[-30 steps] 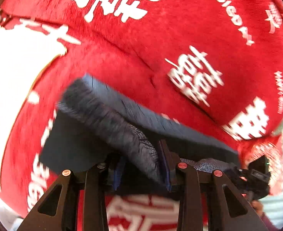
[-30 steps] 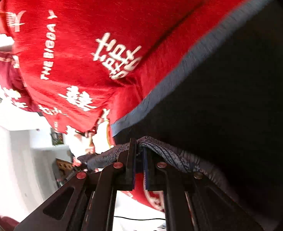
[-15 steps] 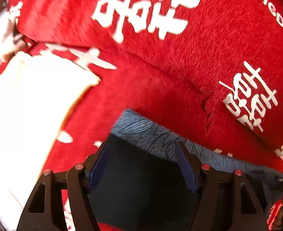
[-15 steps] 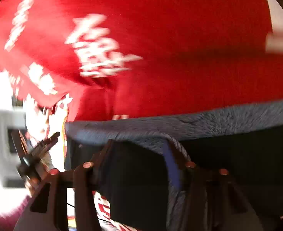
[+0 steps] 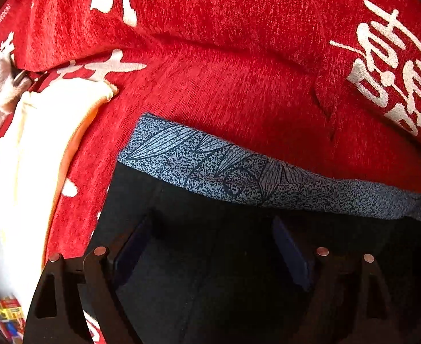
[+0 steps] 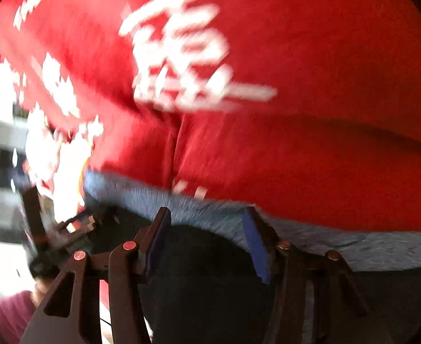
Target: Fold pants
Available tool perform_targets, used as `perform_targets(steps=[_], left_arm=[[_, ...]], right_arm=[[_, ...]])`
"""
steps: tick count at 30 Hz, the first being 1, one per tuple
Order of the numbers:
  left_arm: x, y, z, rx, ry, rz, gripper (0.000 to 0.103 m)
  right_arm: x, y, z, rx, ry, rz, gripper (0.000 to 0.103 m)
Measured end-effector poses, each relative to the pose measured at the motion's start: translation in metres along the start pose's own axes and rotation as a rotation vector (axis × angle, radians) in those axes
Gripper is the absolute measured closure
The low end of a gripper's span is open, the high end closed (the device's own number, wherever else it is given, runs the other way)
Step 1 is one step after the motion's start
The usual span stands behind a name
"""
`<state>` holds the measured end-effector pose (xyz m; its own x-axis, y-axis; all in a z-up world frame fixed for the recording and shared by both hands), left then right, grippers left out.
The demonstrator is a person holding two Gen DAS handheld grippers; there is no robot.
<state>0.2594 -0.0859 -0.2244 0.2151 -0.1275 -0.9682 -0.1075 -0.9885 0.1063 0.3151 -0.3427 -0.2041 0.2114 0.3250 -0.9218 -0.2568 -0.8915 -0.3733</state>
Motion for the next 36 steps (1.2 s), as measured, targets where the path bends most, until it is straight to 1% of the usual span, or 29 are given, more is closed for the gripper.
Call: perform_targets(steps=[1,3,5,6,9,10,12,13,16,18,20,22,23,24,26,27,28,30,32,33,34,35,36], left_arm=[[-0.006,0.001,0.001,0.001,-0.005,0.008,0.017],[-0.017,0.008,0.004,0.023,-0.007,0.020,0.017],[-0.027,0.022,0.013,0.066,-0.023,0.045,0.017],[-0.031,0.029,0.018,0.088,-0.033,0.059,0.017],[-0.041,0.063,0.037,0.170,-0.074,0.110,0.017],[-0.044,0.078,0.047,0.201,-0.093,0.147,0.017],[-0.049,0.101,0.062,0.251,-0.122,0.207,0.017],[-0.052,0.119,0.072,0.290,-0.139,0.251,0.017],[-0.057,0.165,0.096,0.399,-0.171,0.363,0.017],[-0.059,0.193,0.110,0.453,-0.184,0.404,0.017],[-0.059,0.225,0.127,0.485,-0.220,0.497,0.017],[-0.055,0.253,0.142,0.503,-0.271,0.538,0.017],[-0.050,0.260,0.145,0.510,-0.294,0.549,0.017],[-0.046,0.269,0.153,0.519,-0.316,0.553,0.017],[-0.038,0.282,0.165,0.546,-0.329,0.549,0.017],[-0.040,0.290,0.174,0.561,-0.323,0.542,0.017],[-0.037,0.295,0.179,0.584,-0.308,0.522,0.017],[-0.032,0.295,0.182,0.604,-0.293,0.492,0.017],[-0.030,0.303,0.185,0.627,-0.273,0.457,0.017],[-0.030,0.299,0.186,0.628,-0.272,0.448,0.017],[-0.030,0.302,0.186,0.625,-0.270,0.439,0.017],[-0.029,0.302,0.185,0.613,-0.268,0.432,0.017],[-0.028,0.301,0.184,0.599,-0.268,0.424,0.017]], right_arm=[[-0.014,0.009,-0.003,0.053,0.029,-0.038,0.043],[-0.035,0.023,-0.003,0.107,0.071,-0.088,0.023],[-0.055,0.035,0.008,0.158,0.088,-0.142,0.021],[-0.061,0.041,0.015,0.178,0.083,-0.147,0.021],[-0.079,0.057,0.053,0.234,0.075,-0.140,0.021],[-0.086,0.060,0.067,0.253,0.076,-0.130,0.021],[-0.098,0.077,0.105,0.317,0.081,-0.098,0.021],[-0.105,0.088,0.122,0.354,0.082,-0.087,0.021],[-0.126,0.118,0.190,0.505,0.098,-0.060,0.021],[-0.141,0.139,0.242,0.597,0.125,-0.024,0.021],[-0.152,0.159,0.292,0.695,0.123,0.022,0.021],[-0.156,0.173,0.337,0.782,0.129,0.051,0.021],[-0.158,0.180,0.362,0.824,0.130,0.073,0.021],[-0.158,0.184,0.380,0.852,0.127,0.092,0.021],[-0.151,0.191,0.415,0.911,0.118,0.109,0.021],[-0.146,0.197,0.428,0.934,0.109,0.106,0.021],[-0.139,0.201,0.438,0.954,0.098,0.096,0.021],[-0.122,0.208,0.454,0.992,0.078,0.046,0.021],[-0.107,0.215,0.458,1.017,0.078,-0.049,0.021],[-0.102,0.218,0.458,1.020,0.073,-0.085,0.025],[-0.097,0.220,0.456,1.024,0.070,-0.128,0.033],[-0.096,0.220,0.454,1.026,0.061,-0.172,0.055],[-0.099,0.221,0.451,1.014,0.045,-0.189,0.074]])
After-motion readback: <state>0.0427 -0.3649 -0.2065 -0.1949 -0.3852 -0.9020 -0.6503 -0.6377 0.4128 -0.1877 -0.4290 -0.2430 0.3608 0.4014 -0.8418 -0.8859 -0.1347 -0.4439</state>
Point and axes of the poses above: each gripper's, at about its wrist camera, not at the fingertips, and x roughly the way its jaws point, y to its right, z to its underside, the point moved 4 cm from there along x, roughly the way its jaws point, and after that the axes turned 13 degrees about z, right-handed, at the moved point
